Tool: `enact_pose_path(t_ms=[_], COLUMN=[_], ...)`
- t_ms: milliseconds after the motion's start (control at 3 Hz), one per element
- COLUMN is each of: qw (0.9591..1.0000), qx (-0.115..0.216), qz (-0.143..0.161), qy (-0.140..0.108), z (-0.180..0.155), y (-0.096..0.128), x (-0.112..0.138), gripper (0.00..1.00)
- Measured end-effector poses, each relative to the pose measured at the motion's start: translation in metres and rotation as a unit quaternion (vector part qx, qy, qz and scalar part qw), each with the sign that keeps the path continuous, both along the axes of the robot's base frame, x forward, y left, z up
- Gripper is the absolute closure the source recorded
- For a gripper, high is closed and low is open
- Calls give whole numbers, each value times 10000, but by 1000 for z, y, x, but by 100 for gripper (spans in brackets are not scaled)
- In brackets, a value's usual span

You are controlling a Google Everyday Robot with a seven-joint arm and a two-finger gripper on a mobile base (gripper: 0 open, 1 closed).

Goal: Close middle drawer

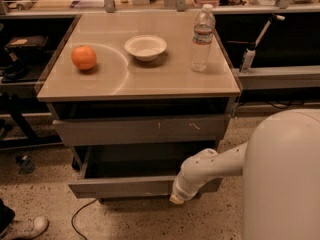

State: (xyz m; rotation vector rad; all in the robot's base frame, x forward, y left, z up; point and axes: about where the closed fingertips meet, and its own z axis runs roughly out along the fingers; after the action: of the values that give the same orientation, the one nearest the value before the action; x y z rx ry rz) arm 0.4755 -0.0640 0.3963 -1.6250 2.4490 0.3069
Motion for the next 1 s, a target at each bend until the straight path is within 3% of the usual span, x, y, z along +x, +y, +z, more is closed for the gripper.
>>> enact_pose_path(t_ms=[667,1000], qw=[9995,9995], qx=[-185,-186], qz=[123,127], qy=[-216,-220], z=[11,11], y=[4,4], x=[27,27], gripper=[100,81])
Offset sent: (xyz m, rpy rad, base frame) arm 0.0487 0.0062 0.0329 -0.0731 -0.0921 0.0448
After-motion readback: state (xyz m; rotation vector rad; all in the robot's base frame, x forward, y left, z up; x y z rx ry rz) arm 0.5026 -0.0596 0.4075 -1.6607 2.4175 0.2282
